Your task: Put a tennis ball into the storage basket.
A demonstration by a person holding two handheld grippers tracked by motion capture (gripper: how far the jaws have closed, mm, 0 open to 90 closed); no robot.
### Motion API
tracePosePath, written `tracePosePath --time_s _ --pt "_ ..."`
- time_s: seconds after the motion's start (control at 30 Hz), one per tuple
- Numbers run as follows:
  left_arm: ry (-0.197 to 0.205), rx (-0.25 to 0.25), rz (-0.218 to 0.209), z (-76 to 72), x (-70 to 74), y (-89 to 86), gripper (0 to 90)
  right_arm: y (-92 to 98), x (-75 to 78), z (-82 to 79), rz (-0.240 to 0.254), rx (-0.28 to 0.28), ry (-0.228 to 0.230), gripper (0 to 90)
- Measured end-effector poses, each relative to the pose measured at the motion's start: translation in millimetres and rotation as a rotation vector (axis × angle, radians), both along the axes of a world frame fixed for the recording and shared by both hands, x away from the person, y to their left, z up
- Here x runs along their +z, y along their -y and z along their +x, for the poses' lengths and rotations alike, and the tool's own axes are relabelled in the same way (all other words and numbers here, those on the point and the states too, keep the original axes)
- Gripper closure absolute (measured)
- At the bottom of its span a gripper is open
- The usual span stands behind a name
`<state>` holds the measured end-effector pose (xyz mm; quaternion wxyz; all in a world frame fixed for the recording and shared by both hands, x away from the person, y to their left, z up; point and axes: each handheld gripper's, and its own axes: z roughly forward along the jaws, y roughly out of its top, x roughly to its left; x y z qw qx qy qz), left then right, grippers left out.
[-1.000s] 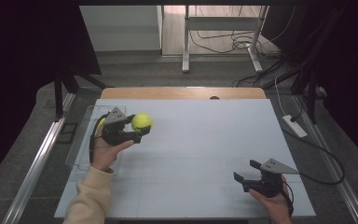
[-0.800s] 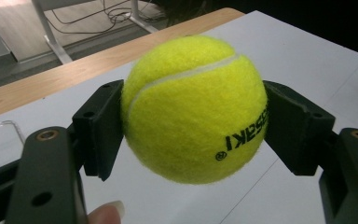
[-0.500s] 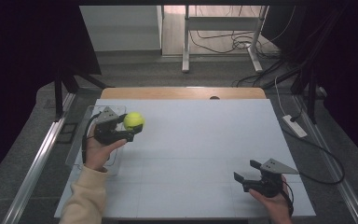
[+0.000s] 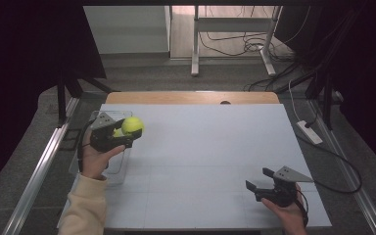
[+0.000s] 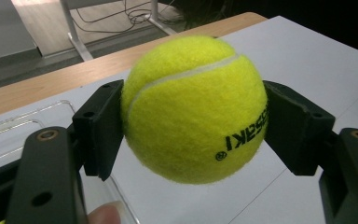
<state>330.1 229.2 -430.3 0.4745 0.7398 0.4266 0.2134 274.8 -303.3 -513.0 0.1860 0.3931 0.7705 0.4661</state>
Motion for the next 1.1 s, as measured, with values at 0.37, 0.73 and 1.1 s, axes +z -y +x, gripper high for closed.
tracePosePath --time_s 0.37,0.73,1.1 --pt "-0.008 0.035 -0.010 -3.1 -0.7 -14.6 27.3 -0.4 -0.1 -0.2 0.001 0.002 -0.001 13.4" --pt "-0.015 0.070 -0.002 -5.7 -1.4 -27.3 27.3 -0.3 -0.4 -0.1 0.000 0.000 -0.002 13.4" --pt "-0.026 0.112 -0.011 -8.0 -3.4 -43.3 27.3 -1.1 -0.9 0.8 -0.006 0.000 -0.005 13.5"
